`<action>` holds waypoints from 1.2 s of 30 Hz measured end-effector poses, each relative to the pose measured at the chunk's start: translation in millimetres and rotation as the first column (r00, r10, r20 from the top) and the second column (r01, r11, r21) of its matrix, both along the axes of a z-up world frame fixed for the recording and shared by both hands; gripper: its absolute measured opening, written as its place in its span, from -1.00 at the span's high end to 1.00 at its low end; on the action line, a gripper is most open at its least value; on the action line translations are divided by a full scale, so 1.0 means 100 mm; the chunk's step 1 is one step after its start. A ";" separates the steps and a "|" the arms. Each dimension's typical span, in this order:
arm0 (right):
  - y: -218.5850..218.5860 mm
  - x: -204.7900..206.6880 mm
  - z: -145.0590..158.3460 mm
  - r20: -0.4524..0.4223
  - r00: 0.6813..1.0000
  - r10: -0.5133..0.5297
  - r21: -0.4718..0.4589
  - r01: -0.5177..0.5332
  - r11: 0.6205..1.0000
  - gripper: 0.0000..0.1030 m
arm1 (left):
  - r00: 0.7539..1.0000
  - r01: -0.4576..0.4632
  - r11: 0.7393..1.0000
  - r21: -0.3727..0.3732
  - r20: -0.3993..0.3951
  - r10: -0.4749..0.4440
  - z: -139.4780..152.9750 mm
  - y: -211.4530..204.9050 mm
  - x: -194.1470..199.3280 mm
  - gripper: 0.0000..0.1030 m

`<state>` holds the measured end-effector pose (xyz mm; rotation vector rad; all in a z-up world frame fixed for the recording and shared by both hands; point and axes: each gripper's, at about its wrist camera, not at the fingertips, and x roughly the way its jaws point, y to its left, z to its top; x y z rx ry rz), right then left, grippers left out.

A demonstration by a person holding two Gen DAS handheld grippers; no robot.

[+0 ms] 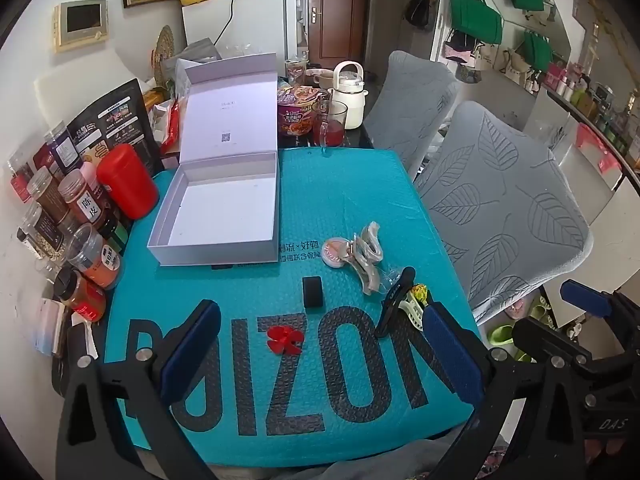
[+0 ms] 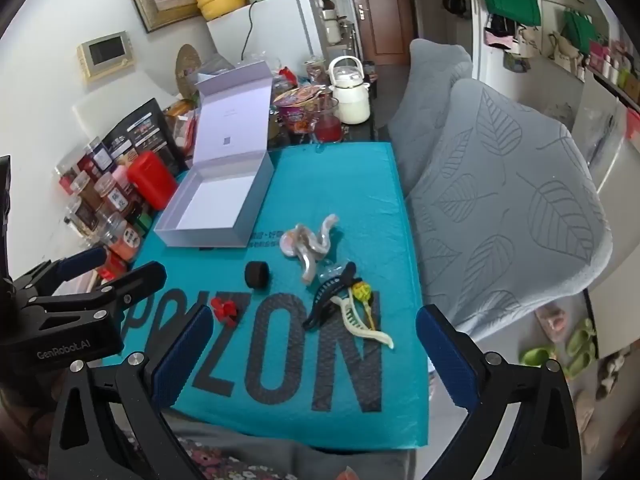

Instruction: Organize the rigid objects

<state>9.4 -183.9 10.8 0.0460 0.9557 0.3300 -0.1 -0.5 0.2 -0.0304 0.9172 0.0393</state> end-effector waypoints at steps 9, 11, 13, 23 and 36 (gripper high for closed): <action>0.00 -0.01 0.00 0.002 1.000 -0.001 -0.002 0.001 1.000 -1.00 | 1.000 0.002 1.000 -0.014 0.000 -0.002 0.00 0.00 -0.03 -1.00; 0.00 -0.02 -0.02 0.010 1.000 0.000 0.000 0.000 1.000 -1.00 | 1.000 0.000 1.000 -0.014 0.004 0.000 0.03 0.01 -0.03 -1.00; 0.00 -0.01 -0.04 0.009 1.000 0.000 0.000 0.000 1.000 -1.00 | 1.000 -0.003 1.000 -0.013 0.004 0.003 0.04 0.02 -0.02 -1.00; 0.04 -0.01 0.04 0.009 1.000 0.001 -0.002 -0.001 1.000 -1.00 | 1.000 -0.014 1.000 -0.025 -0.003 0.014 0.02 0.07 0.00 -1.00; 0.05 0.01 -0.05 0.008 1.000 0.005 -0.010 -0.005 1.000 -1.00 | 1.000 -0.028 0.998 -0.050 -0.005 0.027 0.00 0.13 0.01 -1.00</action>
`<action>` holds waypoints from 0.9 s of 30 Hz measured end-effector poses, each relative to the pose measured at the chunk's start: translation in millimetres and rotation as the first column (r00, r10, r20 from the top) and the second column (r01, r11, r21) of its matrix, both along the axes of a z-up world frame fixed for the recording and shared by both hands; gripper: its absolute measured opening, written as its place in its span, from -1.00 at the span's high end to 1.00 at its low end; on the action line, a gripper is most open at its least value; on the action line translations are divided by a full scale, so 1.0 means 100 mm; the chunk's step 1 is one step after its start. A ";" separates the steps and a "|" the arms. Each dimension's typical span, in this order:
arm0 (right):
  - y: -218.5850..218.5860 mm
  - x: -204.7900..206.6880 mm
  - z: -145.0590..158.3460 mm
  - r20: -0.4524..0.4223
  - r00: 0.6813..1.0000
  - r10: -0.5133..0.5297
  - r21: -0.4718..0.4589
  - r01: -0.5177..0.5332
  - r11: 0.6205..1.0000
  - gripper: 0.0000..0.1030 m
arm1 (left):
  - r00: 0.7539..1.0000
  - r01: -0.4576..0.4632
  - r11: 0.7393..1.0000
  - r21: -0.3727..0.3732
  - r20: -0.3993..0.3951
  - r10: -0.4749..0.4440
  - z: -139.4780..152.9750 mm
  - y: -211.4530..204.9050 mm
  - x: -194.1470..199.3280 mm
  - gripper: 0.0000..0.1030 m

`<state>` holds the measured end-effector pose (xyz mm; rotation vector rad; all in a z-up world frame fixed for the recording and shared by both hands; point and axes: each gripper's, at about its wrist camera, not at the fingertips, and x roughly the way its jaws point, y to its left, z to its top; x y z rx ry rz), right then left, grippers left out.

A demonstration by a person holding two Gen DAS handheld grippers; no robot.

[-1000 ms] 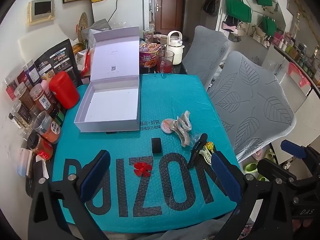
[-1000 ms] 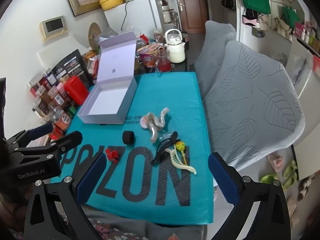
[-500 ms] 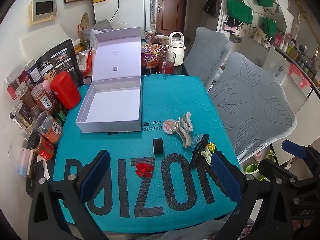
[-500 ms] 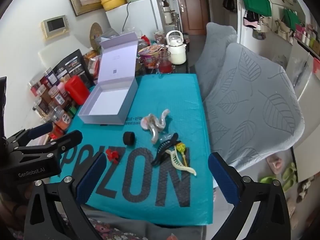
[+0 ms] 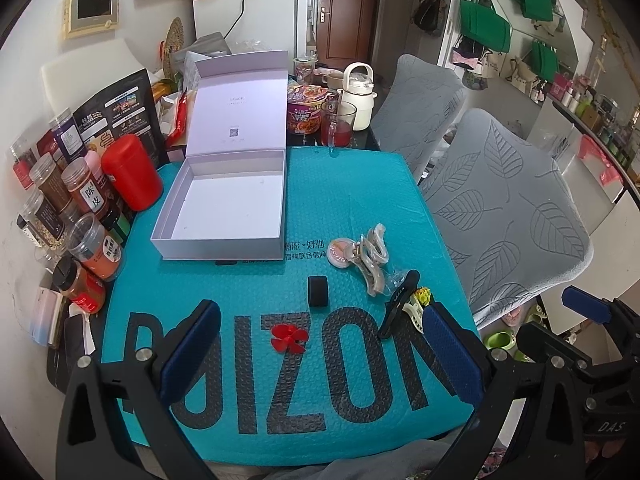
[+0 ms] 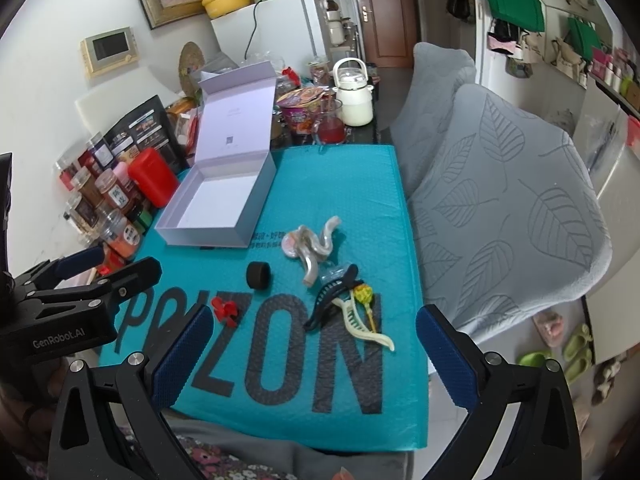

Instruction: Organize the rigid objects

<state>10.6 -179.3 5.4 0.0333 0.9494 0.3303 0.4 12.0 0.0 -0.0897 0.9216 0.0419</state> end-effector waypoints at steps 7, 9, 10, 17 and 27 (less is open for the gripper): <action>0.01 -0.02 0.00 0.006 1.000 -0.001 -0.006 0.001 1.000 -1.00 | 1.000 0.009 1.000 -0.004 -0.006 -0.009 -0.01 0.00 0.01 -1.00; 0.02 -0.02 0.01 0.004 1.000 -0.004 -0.005 0.004 1.000 -1.00 | 1.000 0.009 1.000 -0.004 -0.006 -0.009 -0.02 0.00 0.01 -1.00; 0.01 -0.02 0.01 0.002 1.000 -0.004 -0.003 0.004 1.000 -1.00 | 1.000 0.009 1.000 -0.002 -0.006 -0.009 -0.02 -0.01 0.01 -1.00; 0.00 -0.02 0.00 -0.002 1.000 -0.005 -0.002 0.005 1.000 -1.00 | 1.000 0.010 1.000 -0.004 -0.010 -0.010 -0.03 -0.01 0.01 -1.00; 0.01 -0.02 -0.01 -0.005 1.000 -0.004 -0.002 0.004 1.000 -1.00 | 1.000 0.009 1.000 -0.008 -0.009 -0.009 -0.02 0.01 0.01 -1.00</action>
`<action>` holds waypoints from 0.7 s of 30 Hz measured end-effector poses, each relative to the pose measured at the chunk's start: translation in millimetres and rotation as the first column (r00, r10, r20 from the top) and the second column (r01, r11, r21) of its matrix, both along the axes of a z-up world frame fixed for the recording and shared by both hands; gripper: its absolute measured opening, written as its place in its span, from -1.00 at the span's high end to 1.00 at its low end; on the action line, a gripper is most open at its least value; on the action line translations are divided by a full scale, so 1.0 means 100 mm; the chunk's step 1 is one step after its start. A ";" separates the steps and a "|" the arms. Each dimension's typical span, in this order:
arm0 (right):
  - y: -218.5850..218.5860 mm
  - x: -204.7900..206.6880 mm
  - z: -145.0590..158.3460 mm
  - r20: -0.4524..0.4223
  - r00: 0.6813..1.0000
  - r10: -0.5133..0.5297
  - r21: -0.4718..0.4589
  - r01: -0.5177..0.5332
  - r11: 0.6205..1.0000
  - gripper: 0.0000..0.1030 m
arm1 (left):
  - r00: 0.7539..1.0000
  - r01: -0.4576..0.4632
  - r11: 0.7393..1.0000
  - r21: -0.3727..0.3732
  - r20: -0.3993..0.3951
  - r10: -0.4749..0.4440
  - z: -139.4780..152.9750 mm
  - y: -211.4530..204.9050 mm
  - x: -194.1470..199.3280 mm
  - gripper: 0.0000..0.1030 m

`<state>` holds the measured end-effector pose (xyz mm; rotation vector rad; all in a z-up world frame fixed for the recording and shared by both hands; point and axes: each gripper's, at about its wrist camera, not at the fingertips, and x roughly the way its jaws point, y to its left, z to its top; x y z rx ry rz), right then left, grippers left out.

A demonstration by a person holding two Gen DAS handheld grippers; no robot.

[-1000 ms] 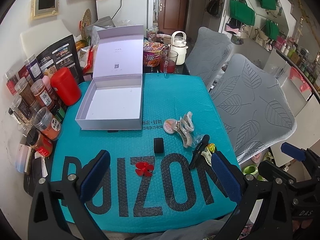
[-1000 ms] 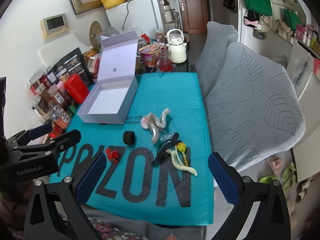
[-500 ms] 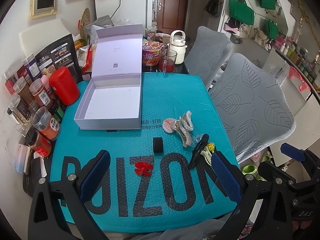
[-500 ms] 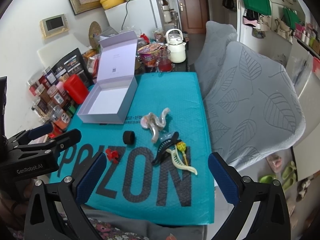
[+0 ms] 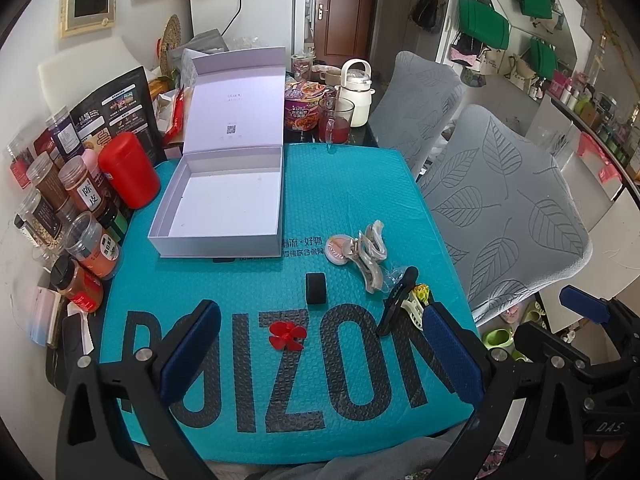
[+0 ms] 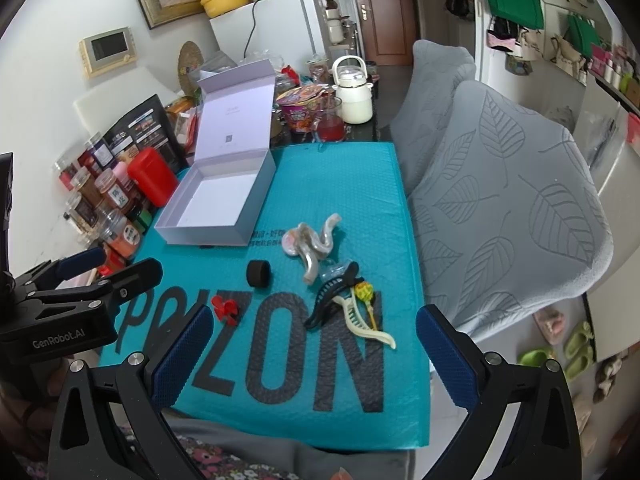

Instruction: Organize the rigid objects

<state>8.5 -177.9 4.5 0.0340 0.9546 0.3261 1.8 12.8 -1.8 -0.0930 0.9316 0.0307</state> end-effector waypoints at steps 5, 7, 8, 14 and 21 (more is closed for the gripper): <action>0.00 0.00 0.00 -0.001 1.000 -0.001 0.000 0.001 1.000 -1.00 | 1.000 0.001 1.000 0.000 0.002 -0.001 0.01 0.00 0.00 -1.00; 0.00 0.00 0.00 -0.001 1.000 0.000 0.000 0.000 1.000 -1.00 | 1.000 0.002 1.000 0.001 0.001 -0.002 0.01 0.00 0.00 -1.00; 0.00 0.00 0.00 0.000 1.000 -0.001 -0.001 0.001 1.000 -1.00 | 1.000 0.002 1.000 0.001 0.001 -0.002 0.01 -0.01 0.00 -1.00; 0.00 0.00 0.00 0.000 1.000 -0.001 0.000 0.001 1.000 -1.00 | 1.000 0.003 1.000 0.002 0.001 -0.003 0.01 -0.01 -0.01 -1.00; 0.00 0.00 0.00 -0.001 1.000 0.000 0.000 0.000 1.000 -1.00 | 1.000 0.004 1.000 0.002 0.000 -0.004 0.01 -0.01 -0.01 -1.00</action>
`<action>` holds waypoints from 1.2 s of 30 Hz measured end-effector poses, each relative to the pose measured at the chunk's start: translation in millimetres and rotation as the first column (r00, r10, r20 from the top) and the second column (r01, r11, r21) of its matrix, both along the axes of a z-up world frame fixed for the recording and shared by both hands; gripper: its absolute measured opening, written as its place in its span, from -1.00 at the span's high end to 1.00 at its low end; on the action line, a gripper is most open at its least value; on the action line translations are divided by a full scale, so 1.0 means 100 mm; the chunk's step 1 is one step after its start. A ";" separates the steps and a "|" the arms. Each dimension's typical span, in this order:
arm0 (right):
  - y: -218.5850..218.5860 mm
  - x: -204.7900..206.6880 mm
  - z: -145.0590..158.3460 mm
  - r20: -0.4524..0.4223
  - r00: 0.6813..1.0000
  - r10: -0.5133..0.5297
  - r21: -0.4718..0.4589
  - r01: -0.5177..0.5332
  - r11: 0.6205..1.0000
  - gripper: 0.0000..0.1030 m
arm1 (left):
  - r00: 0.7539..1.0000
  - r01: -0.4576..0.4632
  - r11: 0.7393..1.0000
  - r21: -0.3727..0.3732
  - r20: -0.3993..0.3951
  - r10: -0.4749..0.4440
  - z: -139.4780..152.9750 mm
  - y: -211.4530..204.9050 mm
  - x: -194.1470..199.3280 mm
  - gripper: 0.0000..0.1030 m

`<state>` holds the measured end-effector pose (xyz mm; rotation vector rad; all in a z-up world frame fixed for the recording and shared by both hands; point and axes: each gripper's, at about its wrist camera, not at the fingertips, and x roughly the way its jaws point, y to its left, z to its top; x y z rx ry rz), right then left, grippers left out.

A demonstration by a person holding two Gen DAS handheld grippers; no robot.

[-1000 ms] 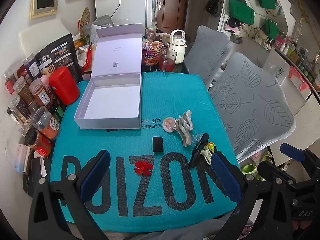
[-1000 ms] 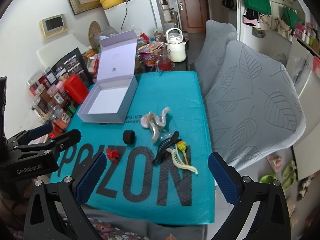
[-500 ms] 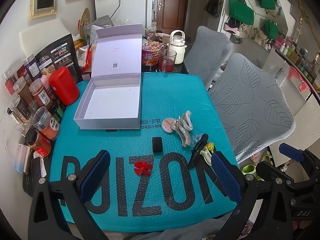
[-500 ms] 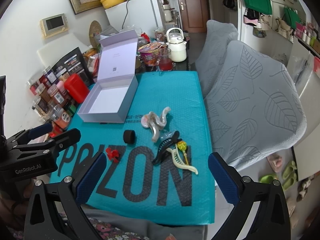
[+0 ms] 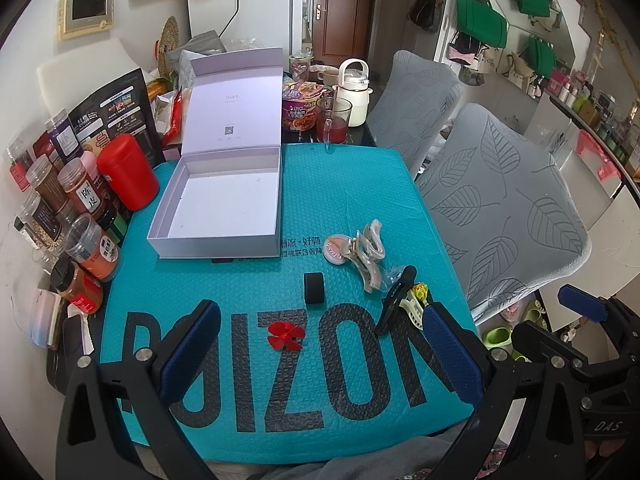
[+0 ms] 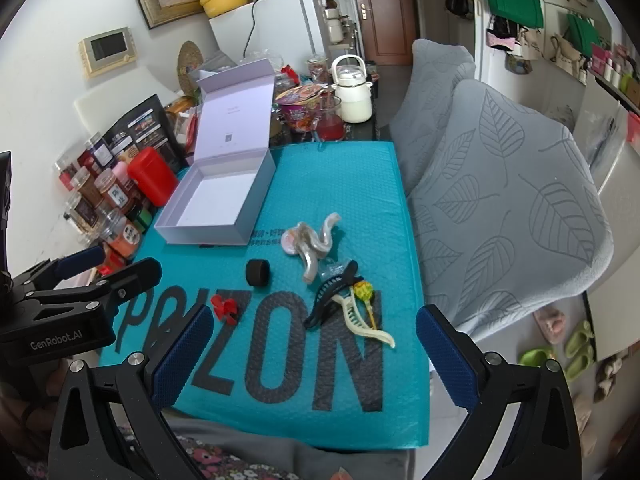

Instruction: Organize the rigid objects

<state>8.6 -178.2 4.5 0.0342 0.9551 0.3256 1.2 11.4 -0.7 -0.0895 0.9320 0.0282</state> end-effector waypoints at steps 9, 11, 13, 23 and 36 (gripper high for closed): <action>0.00 0.01 -0.03 -0.010 1.000 0.005 0.002 -0.005 1.000 -1.00 | 1.000 0.005 1.000 0.005 -0.011 -0.005 -0.03 -0.01 0.01 -1.00; 0.00 0.01 -0.05 -0.014 1.000 0.009 0.003 -0.009 1.000 -1.00 | 1.000 0.005 1.000 0.006 -0.014 -0.005 -0.04 0.00 0.02 -1.00; 0.02 0.02 -0.05 -0.018 1.000 0.013 0.003 -0.013 1.000 -1.00 | 1.000 0.005 1.000 0.004 -0.017 -0.005 -0.04 0.01 0.03 -1.00; 0.02 0.16 -0.17 -0.071 0.997 0.026 0.038 -0.024 0.999 -1.00 | 0.998 -0.007 1.000 -0.029 -0.066 0.005 -0.17 0.09 0.12 -1.00; -0.05 0.40 -0.52 -0.138 0.990 0.032 0.079 -0.021 0.997 -1.00 | 0.988 0.009 0.998 -0.070 -0.155 -0.020 -0.61 0.19 0.32 -1.00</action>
